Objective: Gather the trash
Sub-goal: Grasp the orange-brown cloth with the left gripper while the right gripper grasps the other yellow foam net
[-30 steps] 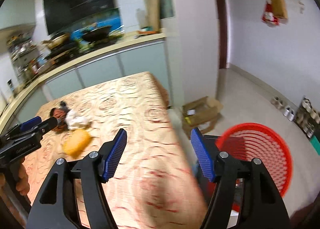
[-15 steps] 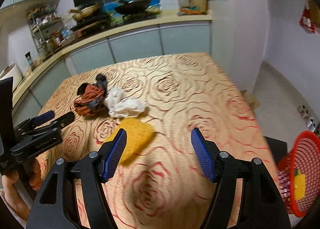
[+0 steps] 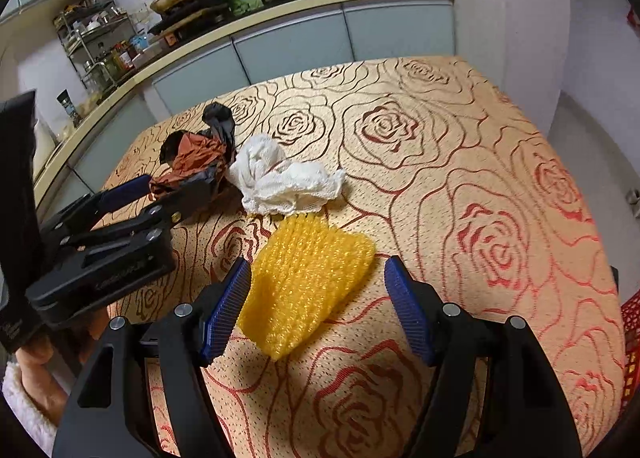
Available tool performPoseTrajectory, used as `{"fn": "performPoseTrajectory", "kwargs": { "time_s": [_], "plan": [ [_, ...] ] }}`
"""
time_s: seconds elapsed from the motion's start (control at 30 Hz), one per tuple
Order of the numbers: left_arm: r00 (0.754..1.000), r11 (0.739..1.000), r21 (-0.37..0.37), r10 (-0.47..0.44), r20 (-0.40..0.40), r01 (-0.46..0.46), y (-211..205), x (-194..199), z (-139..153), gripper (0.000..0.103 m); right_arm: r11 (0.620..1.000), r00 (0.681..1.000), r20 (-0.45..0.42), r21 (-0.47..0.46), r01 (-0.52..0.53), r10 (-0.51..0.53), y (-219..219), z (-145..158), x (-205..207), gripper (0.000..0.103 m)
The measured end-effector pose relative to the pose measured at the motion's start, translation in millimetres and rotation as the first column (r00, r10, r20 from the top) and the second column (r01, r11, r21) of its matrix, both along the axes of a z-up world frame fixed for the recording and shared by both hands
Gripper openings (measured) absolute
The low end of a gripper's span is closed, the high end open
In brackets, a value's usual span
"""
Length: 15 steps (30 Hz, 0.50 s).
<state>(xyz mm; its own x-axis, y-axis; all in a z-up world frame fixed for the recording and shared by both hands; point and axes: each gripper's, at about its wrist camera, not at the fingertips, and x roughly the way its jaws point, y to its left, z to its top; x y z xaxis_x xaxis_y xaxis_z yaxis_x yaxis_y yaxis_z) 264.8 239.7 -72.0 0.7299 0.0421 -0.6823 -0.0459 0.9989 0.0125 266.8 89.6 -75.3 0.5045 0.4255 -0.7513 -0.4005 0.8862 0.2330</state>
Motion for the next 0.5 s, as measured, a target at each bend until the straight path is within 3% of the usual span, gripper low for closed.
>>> {"fn": "performPoseTrajectory", "kwargs": {
  "time_s": [0.2, 0.4, 0.43, 0.5],
  "plan": [
    [1.0, 1.0, 0.009, 0.0, 0.007, 0.0, 0.0, 5.0, -1.1, 0.064, 1.0, 1.0, -0.008, -0.008, -0.017, 0.017, 4.7, -6.2, 2.7, 0.065],
    [1.0, 1.0, 0.01, -0.007, 0.025, 0.007, 0.8, -0.6, 0.0, 0.055, 0.999, 0.999, -0.002, -0.001, -0.039, 0.039, 5.7, -5.4, 3.3, 0.034],
    [1.0, 1.0, 0.016, -0.001, 0.027, 0.001, 1.4, -1.9, 0.0, 0.039, 0.999, 0.999, 0.006, -0.003, -0.042, 0.042, 5.9, -4.4, 1.9, 0.032],
    [1.0, 1.0, -0.012, 0.007, 0.023, -0.007, 7.5, -3.8, 0.1, 0.033, 0.999, 0.999, 0.019, -0.008, -0.045, 0.045, 5.2, -2.9, -0.3, 0.024]
  ]
}}
